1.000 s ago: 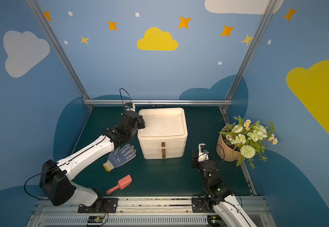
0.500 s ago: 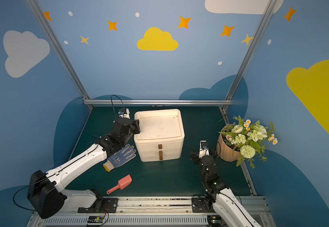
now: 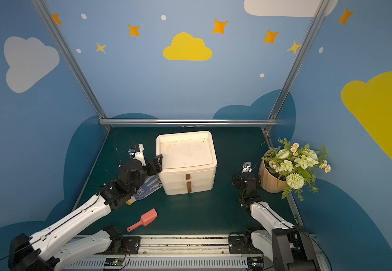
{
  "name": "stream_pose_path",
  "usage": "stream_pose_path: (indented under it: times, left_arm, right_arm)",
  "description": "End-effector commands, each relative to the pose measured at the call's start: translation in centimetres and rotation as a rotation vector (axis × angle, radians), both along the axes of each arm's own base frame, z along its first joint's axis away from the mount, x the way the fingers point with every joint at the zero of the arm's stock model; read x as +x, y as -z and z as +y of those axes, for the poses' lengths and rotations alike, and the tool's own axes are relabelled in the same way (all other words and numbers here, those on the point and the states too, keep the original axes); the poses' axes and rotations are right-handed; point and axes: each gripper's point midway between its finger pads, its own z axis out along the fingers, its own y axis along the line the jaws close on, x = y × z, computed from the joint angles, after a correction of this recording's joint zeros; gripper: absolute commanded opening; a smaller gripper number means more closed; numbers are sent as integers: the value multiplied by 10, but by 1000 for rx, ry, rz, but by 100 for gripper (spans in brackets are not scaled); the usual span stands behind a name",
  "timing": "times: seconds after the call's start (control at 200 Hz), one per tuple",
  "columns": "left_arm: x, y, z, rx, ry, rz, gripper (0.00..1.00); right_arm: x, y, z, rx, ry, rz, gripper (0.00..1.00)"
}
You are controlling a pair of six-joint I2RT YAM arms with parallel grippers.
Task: Place the umbrella in the drawer by color
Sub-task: Move the storage box to the center of the board, then reset both arms
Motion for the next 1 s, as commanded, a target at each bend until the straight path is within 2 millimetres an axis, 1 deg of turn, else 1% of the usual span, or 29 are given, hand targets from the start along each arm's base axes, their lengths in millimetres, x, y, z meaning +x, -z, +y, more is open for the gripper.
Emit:
stream_pose_path:
  times: [0.0,0.055,0.09,0.095,0.125,0.15,0.16,0.17,0.185,0.23,0.265,0.3,0.355,0.405,0.43,0.456,0.476,0.526,0.551,0.611,0.771,0.851,0.991]
  left_arm:
    - [-21,38,30,157,-34,65,94]
    - [-27,30,33,126,-28,15,100]
    - [-30,26,35,103,-28,-16,100]
    - [-30,26,35,100,-28,-19,100]
    - [-33,22,36,80,-23,-49,100]
    - [-36,19,37,66,-18,-71,100]
    - [-37,18,36,58,-13,-81,100]
    - [-38,17,37,55,-11,-88,100]
    - [-39,16,37,48,-6,-103,100]
    - [-43,12,37,28,8,-138,100]
    - [-46,8,37,10,13,-161,100]
    - [-48,6,39,-2,15,-178,100]
    - [-52,2,42,-15,13,-198,100]
    - [-55,1,45,-20,4,-213,100]
    - [-56,1,48,-24,-5,-218,100]
    - [-57,0,51,-30,-18,-227,100]
    - [-58,0,53,-37,-28,-233,100]
    - [-59,0,60,-52,-59,-250,100]
    - [-60,2,63,-62,-74,-261,100]
    - [-61,4,70,-85,-111,-290,100]
    - [-65,12,94,-96,-218,-368,100]
    - [-68,21,113,-85,-309,-391,100]
    - [-72,51,156,-51,-530,-381,100]
  right_arm:
    - [26,-25,6,39,-51,-100,98]
    - [32,-25,5,47,-60,-121,98]
    - [33,-18,4,58,-67,-138,98]
    - [34,-21,4,60,-67,-157,98]
    - [34,-16,0,70,-56,-191,99]
    - [33,-4,-4,81,-36,-197,98]
    - [35,-7,-6,83,-29,-228,98]
    - [35,-4,-8,93,-16,-237,98]
    - [36,-6,-8,100,-15,-266,98]
    - [39,-8,-2,91,-64,-322,98]
    - [40,-11,7,87,-116,-341,98]
    - [40,-9,15,94,-163,-313,98]
    - [45,-6,24,98,-216,-243,98]
    - [51,0,35,108,-272,-136,98]
    - [53,2,43,87,-335,-77,98]
    - [54,8,49,92,-373,-14,98]
    - [57,7,51,101,-380,-24,98]
    - [58,8,44,128,-351,-38,98]
    - [61,8,42,136,-333,-34,98]
    - [60,8,40,144,-332,-21,98]
    - [60,8,40,139,-343,-7,98]
    - [60,8,40,136,-343,-9,98]
    - [60,8,40,136,-343,-9,98]
